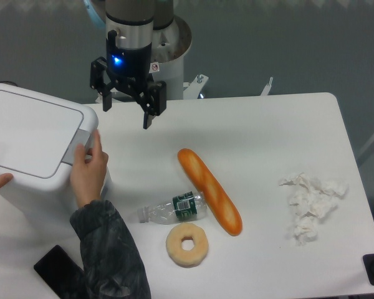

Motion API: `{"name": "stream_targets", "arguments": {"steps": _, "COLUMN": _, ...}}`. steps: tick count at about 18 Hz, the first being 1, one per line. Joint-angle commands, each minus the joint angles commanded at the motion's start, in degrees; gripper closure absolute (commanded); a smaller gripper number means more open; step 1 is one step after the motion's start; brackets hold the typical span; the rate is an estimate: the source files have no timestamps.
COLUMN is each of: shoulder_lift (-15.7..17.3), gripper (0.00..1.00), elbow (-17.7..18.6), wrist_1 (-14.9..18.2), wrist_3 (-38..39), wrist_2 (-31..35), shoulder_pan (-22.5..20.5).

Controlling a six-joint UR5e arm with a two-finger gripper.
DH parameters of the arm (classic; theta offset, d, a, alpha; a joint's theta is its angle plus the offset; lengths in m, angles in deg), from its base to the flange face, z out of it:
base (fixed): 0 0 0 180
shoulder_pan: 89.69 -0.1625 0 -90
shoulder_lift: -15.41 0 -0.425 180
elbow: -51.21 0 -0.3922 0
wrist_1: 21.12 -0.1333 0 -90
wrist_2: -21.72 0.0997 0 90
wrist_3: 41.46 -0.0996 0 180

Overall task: Close the trash can
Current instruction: 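Move the gripper from above the tissues toward the white trash can, then raise the gripper above the open lid of the trash can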

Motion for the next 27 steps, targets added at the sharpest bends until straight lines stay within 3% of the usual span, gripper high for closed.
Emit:
{"name": "stream_targets", "arguments": {"steps": 7, "shoulder_lift": 0.35, "gripper": 0.0, "elbow": 0.0, "wrist_1": 0.09, "wrist_3": 0.0, "wrist_2": -0.09, "shoulder_pan": -0.26}}
{"name": "stream_targets", "arguments": {"steps": 12, "shoulder_lift": 2.8, "gripper": 0.0, "elbow": 0.0, "wrist_1": 0.09, "wrist_3": 3.42, "wrist_2": -2.54, "shoulder_pan": 1.31}}
{"name": "stream_targets", "arguments": {"steps": 21, "shoulder_lift": 5.53, "gripper": 0.0, "elbow": 0.17, "wrist_1": 0.09, "wrist_3": 8.52, "wrist_2": -5.79, "shoulder_pan": 12.47}}
{"name": "stream_targets", "arguments": {"steps": 27, "shoulder_lift": 6.85, "gripper": 0.0, "elbow": 0.09, "wrist_1": -0.44, "wrist_3": 11.86, "wrist_2": -8.52, "shoulder_pan": 17.22}}
